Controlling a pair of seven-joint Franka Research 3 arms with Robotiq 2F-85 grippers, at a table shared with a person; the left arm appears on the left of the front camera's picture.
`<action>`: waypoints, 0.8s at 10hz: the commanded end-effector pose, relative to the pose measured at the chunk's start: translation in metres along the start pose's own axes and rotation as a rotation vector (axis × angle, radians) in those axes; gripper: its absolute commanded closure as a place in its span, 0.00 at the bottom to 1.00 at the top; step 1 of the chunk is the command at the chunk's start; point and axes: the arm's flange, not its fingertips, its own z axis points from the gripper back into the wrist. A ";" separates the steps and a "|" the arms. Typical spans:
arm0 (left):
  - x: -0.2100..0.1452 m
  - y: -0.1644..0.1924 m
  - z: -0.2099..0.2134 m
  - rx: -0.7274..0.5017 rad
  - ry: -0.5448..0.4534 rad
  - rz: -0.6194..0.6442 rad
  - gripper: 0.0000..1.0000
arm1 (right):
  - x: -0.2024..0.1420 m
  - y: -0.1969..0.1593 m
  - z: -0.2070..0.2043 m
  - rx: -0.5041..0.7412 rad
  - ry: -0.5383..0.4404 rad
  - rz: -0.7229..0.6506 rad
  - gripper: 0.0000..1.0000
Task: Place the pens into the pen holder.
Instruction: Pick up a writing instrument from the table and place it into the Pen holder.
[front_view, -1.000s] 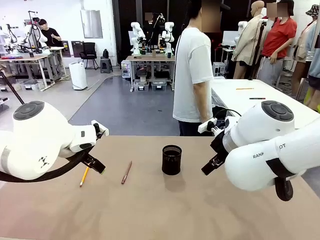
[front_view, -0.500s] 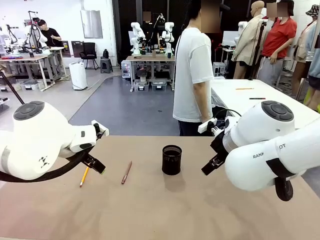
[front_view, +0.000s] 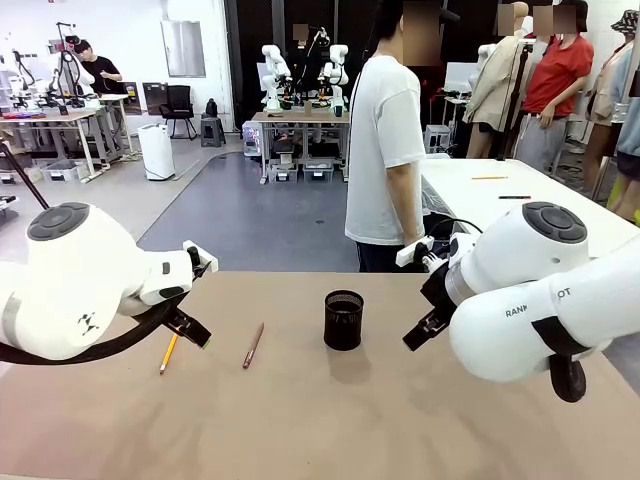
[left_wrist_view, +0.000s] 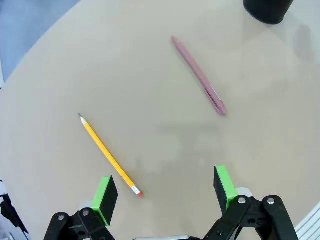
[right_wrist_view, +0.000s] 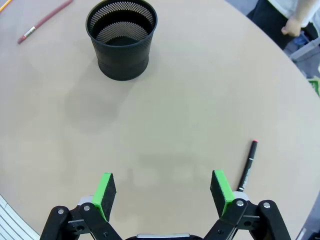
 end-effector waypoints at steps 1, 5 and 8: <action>0.000 0.000 0.000 0.000 0.000 0.000 0.00 | 0.000 0.000 0.000 0.000 -0.001 -0.001 0.00; 0.000 0.000 0.000 0.000 0.000 0.000 0.00 | 0.000 0.000 0.000 0.000 -0.001 -0.001 0.00; 0.000 0.003 0.008 -0.009 0.035 0.000 0.00 | 0.000 0.007 0.004 0.072 -0.038 -0.023 0.00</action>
